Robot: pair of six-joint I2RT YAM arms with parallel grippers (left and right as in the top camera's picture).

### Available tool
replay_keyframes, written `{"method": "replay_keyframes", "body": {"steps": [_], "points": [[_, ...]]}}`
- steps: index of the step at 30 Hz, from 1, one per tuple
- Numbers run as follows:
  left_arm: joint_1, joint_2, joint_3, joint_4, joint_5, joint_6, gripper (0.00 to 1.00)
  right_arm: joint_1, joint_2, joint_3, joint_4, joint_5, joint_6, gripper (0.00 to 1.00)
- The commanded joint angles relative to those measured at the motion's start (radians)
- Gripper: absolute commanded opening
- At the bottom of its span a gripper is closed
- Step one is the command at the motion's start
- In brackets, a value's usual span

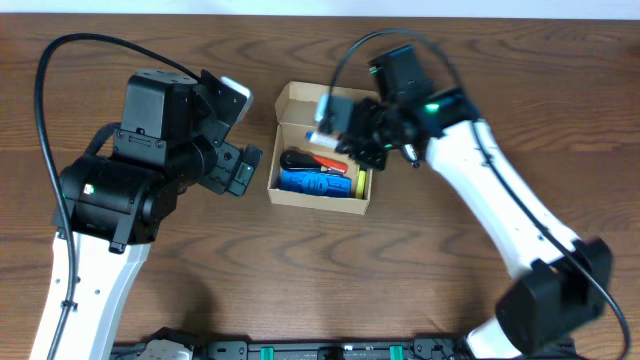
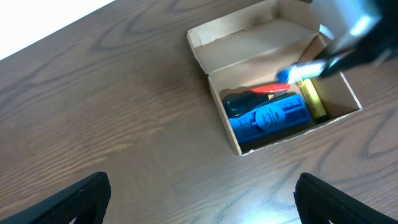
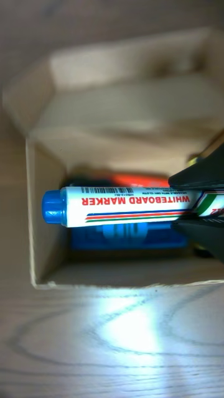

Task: Pack container
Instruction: 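Carry the blue marker over the box and lower it inside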

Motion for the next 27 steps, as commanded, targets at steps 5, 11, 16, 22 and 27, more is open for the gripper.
{"method": "replay_keyframes", "body": {"steps": [5,11,16,22,27], "points": [[0.004,-0.002,0.018,-0.003,0.006,-0.007,0.95,0.074,0.146,-0.006,0.027,-0.018,-0.106,0.01],[0.004,-0.002,0.018,-0.003,0.006,-0.007,0.95,0.087,0.229,-0.006,0.051,0.016,-0.106,0.01],[0.004,-0.002,0.018,-0.003,0.006,-0.008,0.95,0.087,0.251,-0.006,0.034,0.015,-0.106,0.01],[0.004,-0.002,0.018,-0.003,0.006,-0.007,0.95,0.087,0.251,-0.005,0.035,0.015,-0.094,0.32],[0.004,-0.002,0.018,-0.003,0.006,-0.007,0.95,0.085,0.225,0.01,0.037,0.016,-0.007,0.4]]}}
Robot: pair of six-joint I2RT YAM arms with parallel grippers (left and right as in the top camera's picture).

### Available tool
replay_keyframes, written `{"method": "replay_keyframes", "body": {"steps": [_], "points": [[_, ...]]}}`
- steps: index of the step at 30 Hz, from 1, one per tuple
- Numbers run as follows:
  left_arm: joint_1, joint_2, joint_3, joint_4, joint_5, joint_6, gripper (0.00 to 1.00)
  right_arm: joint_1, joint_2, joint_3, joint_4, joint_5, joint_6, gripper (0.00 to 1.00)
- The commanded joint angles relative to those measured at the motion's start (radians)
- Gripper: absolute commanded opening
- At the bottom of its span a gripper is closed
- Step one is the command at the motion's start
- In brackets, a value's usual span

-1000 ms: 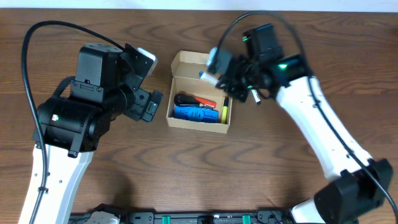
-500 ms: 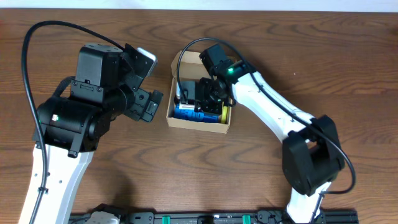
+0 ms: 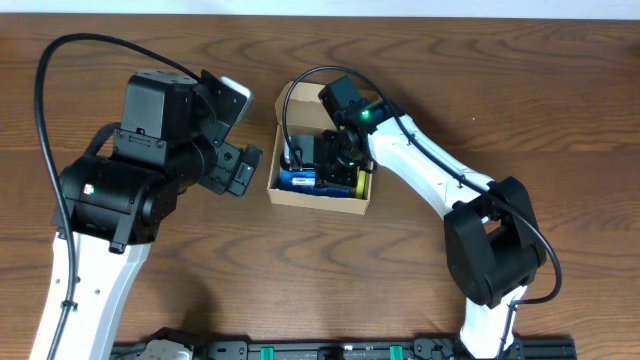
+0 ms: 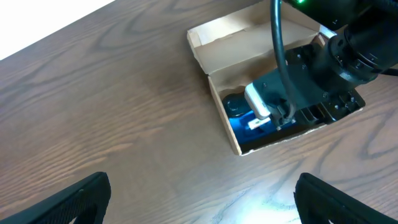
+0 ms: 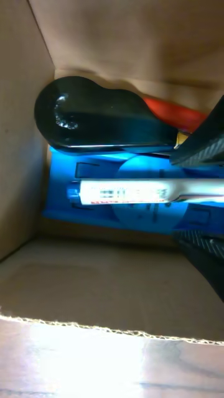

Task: Pack container
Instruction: 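Carry the blue marker over the box and lower it inside, then open the right gripper and withdraw it to the right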

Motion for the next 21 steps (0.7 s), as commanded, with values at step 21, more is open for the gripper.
{"method": "replay_keyframes", "body": {"steps": [21], "points": [[0.004,-0.002,0.018,-0.003,0.006,-0.007,0.95,-0.304,-0.402,0.032,0.041,0.148,0.462,0.47]]}}
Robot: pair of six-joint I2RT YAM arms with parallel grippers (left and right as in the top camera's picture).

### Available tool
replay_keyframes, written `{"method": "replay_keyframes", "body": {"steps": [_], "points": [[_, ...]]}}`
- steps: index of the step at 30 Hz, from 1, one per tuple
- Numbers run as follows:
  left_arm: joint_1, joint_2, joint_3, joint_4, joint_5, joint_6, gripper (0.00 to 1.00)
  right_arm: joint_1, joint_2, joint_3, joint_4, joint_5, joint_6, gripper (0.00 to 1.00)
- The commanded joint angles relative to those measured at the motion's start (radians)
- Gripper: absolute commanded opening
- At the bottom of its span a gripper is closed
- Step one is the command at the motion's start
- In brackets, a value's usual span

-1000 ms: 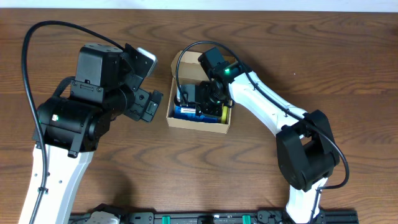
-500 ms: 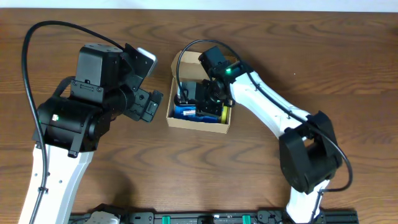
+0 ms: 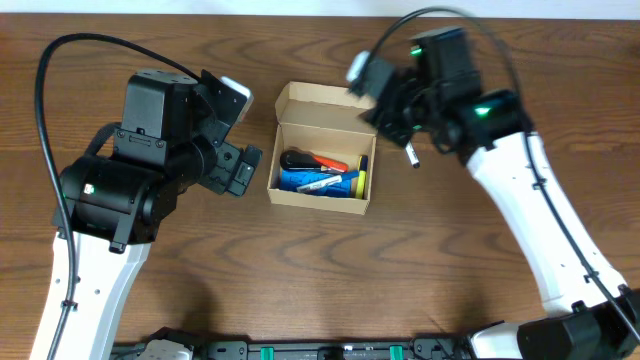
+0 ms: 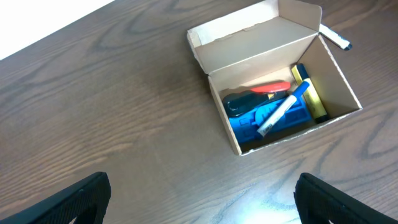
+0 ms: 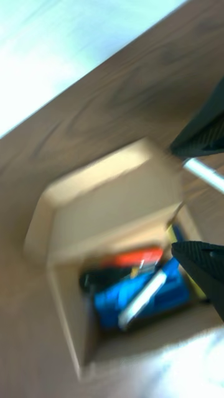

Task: Pack container
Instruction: 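Open the right gripper and withdraw it to the right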

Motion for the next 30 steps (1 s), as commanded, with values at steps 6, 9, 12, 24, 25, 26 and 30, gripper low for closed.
{"method": "replay_keyframes", "body": {"steps": [6,9,12,24,25,26,30], "points": [[0.004,-0.002,0.018,-0.003,0.006,-0.008,0.95,-0.183,0.087,-0.027,-0.005,0.05,0.232,0.7],[0.004,-0.002,0.018,-0.003,0.006,-0.008,0.95,-0.195,0.149,-0.032,-0.012,0.052,0.231,0.75],[0.004,-0.002,0.018,-0.003,0.006,-0.007,0.95,-0.198,0.223,-0.032,-0.022,0.077,0.231,0.76],[0.004,-0.002,0.018,-0.003,0.006,-0.007,0.95,-0.208,0.455,-0.032,-0.013,0.126,0.258,0.73],[0.004,-0.002,0.018,-0.003,0.006,-0.007,0.95,-0.209,0.471,-0.032,-0.008,0.126,0.258,0.73],[0.004,-0.002,0.018,-0.003,0.006,-0.007,0.95,-0.209,0.484,-0.032,-0.004,0.126,0.257,0.72],[0.004,-0.002,0.018,-0.003,0.006,-0.008,0.95,-0.207,0.537,-0.032,0.016,0.126,0.258,0.7]]}}
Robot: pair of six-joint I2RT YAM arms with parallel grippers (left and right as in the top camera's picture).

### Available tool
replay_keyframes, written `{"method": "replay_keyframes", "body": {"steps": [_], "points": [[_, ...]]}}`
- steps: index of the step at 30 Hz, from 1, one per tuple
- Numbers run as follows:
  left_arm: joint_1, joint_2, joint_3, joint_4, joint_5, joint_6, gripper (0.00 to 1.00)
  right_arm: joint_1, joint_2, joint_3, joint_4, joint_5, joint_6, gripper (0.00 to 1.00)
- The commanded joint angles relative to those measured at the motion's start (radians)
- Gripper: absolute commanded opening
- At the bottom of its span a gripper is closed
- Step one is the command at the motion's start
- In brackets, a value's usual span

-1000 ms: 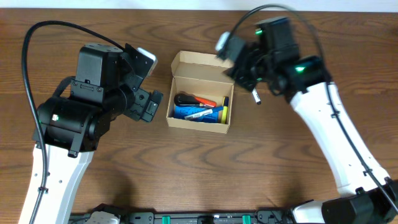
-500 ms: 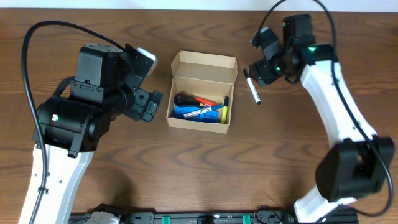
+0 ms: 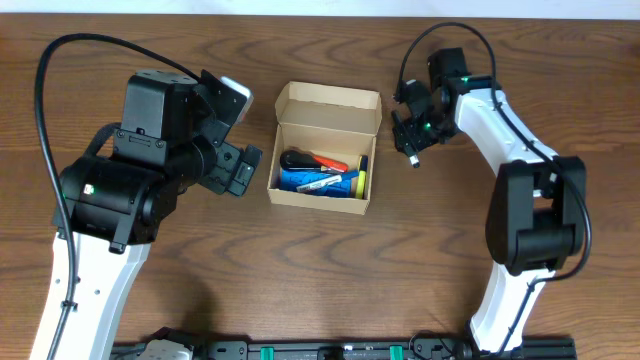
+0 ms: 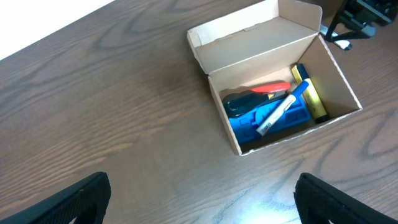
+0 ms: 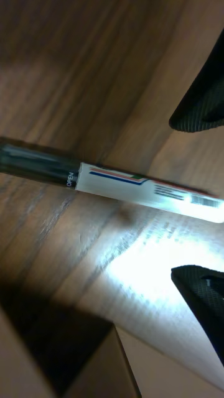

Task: Pack container
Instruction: 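Open the right gripper and withdraw it to the right, then grasp the black-capped white marker with the right gripper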

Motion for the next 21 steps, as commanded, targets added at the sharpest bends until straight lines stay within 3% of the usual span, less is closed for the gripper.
{"method": "replay_keyframes", "body": {"steps": [1,11,15,21], "points": [[0.004,-0.002,0.018,-0.003,0.006,-0.008,0.95,-0.011,0.047,-0.005,0.009,0.003,0.014,0.68],[0.004,-0.002,0.018,-0.003,0.006,-0.007,0.95,-0.01,0.074,-0.006,0.051,0.087,0.082,0.62],[0.004,-0.002,0.018,-0.003,0.006,-0.007,0.95,-0.008,0.074,-0.007,0.059,0.116,0.099,0.54],[0.004,-0.002,0.018,-0.003,0.006,-0.007,0.95,0.0,0.074,-0.008,0.063,0.116,0.099,0.34]]}}
